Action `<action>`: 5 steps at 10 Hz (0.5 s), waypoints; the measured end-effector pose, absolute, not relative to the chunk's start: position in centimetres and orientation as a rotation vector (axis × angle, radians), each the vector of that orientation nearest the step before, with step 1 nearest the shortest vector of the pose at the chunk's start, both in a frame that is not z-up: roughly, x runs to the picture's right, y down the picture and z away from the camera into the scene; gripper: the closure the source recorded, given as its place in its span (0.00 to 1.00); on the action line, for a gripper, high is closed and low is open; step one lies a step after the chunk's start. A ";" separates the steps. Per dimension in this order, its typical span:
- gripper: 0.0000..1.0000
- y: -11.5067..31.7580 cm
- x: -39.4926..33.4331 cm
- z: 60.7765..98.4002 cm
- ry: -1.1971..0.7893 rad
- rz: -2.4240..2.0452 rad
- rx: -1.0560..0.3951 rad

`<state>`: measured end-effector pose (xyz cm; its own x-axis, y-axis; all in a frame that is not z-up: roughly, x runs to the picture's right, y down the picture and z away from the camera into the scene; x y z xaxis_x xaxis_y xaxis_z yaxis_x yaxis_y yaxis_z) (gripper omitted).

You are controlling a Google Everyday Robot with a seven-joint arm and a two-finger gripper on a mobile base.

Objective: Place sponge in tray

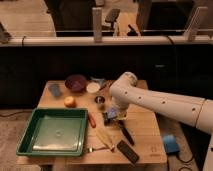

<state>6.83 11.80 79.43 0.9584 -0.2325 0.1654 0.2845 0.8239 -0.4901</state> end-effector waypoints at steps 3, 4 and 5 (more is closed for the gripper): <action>1.00 11.8 4.5 78.0 -0.146 -0.339 -0.550; 1.00 11.9 3.9 77.6 -0.160 -0.354 -0.554; 1.00 11.7 3.0 77.2 -0.179 -0.375 -0.556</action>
<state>3.05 11.71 77.18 0.9169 -0.2978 0.2656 0.3937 0.7838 -0.4803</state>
